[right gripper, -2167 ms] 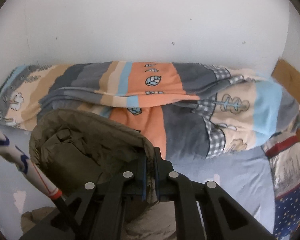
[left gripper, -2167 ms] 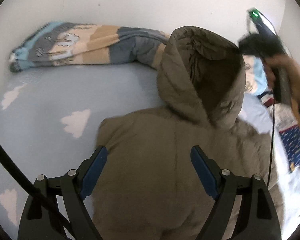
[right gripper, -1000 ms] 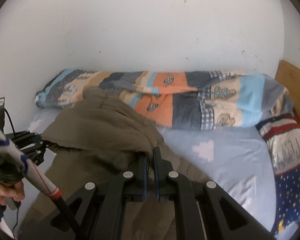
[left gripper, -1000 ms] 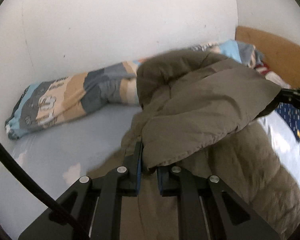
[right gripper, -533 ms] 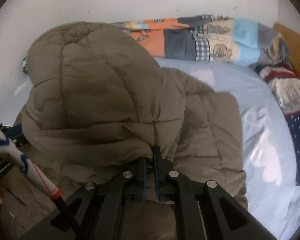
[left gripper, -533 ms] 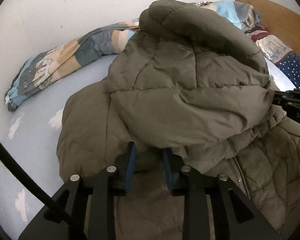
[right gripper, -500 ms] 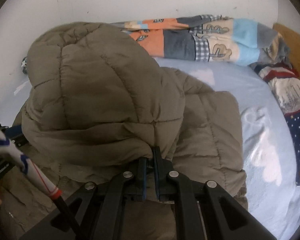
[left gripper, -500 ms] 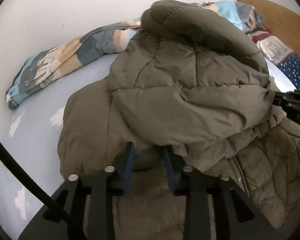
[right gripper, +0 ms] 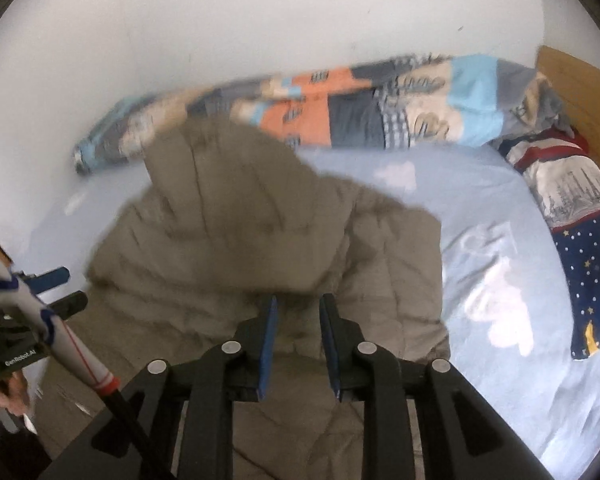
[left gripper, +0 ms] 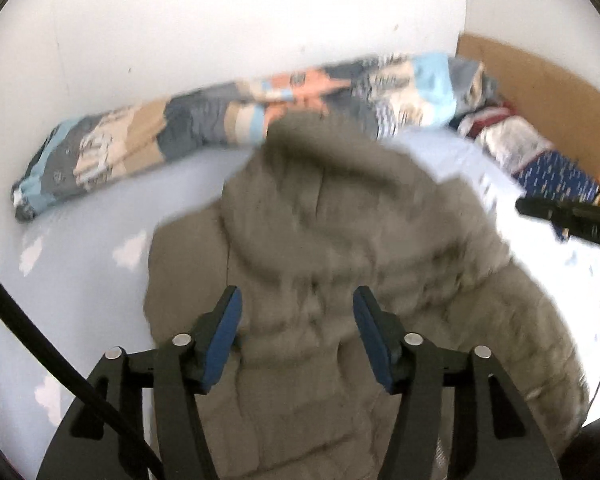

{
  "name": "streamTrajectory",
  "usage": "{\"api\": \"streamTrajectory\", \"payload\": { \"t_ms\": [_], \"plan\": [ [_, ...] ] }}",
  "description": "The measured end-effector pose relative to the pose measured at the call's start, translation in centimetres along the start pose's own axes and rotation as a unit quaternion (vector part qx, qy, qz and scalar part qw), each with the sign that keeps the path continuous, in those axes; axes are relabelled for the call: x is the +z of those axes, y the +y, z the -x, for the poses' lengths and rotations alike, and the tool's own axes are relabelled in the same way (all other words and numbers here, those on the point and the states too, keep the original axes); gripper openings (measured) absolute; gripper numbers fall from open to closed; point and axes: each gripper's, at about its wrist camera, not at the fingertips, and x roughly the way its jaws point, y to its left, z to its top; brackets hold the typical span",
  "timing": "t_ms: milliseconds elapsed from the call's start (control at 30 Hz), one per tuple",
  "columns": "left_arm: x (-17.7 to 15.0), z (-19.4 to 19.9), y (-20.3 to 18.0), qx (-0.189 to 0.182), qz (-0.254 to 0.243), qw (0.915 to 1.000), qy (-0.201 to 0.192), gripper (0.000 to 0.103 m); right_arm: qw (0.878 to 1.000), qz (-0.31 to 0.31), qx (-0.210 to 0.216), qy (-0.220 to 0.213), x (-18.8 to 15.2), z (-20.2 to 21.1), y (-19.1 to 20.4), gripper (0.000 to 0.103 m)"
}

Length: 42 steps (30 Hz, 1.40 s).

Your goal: Fold large clothes

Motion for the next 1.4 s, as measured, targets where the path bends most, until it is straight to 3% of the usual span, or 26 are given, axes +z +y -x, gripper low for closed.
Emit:
{"api": "streamTrajectory", "payload": {
  "t_ms": [100, 200, 333, 467, 600, 767, 1000, 1167, 1267, 1400],
  "plan": [
    [4.1, -0.4, -0.2, 0.001, -0.008, 0.9999, -0.009, 0.061, 0.998, -0.036, 0.033, -0.032, 2.0, 1.1, 0.0, 0.035],
    [7.9, -2.0, -0.6, -0.002, -0.001, 0.9999, -0.013, 0.064, 0.998, -0.033, 0.026, -0.047, 4.1, 0.4, 0.8, 0.037],
    [9.9, -6.8, -1.0, -0.024, 0.023, 0.9991, 0.024, 0.064, 0.997, -0.062, 0.028, -0.044, 6.3, -2.8, 0.0, 0.037],
    [7.2, -11.3, -0.8, -0.014, 0.035, 0.9972, 0.065, 0.064, 0.997, -0.075, 0.03, -0.01, 6.1, -7.4, -0.7, 0.037],
    [2.3, -15.1, 1.0, -0.012, 0.062, 0.992, 0.109, 0.064, 0.996, -0.065, 0.027, 0.049, 3.4, -12.4, -0.2, 0.037],
    [-0.4, -16.1, 0.2, 0.005, 0.047, 0.9952, 0.085, 0.064, 0.995, -0.054, 0.021, 0.083, 0.1, -16.0, 0.1, 0.038],
    [-0.7, -15.7, -0.2, 0.015, 0.033, 0.9963, 0.077, 0.064, 0.994, -0.049, 0.011, 0.1, -0.3, -17.1, 0.1, 0.038],
    [-1.3, -10.8, 0.3, -0.003, 0.048, 0.9982, 0.036, 0.064, 0.997, -0.042, 0.021, 0.059, 0.4, -12.4, 1.3, 0.038],
    [-2.1, -11.1, 0.1, 0.003, 0.042, 0.9977, 0.053, 0.064, 0.998, -0.035, 0.023, 0.056, -0.1, -11.5, 2.3, 0.038],
    [-2.9, -12.6, 0.0, 0.005, 0.038, 0.9964, 0.076, 0.064, 0.996, -0.03, 0.005, 0.085, -1.2, -13.3, 2.8, 0.038]
  ]
}}
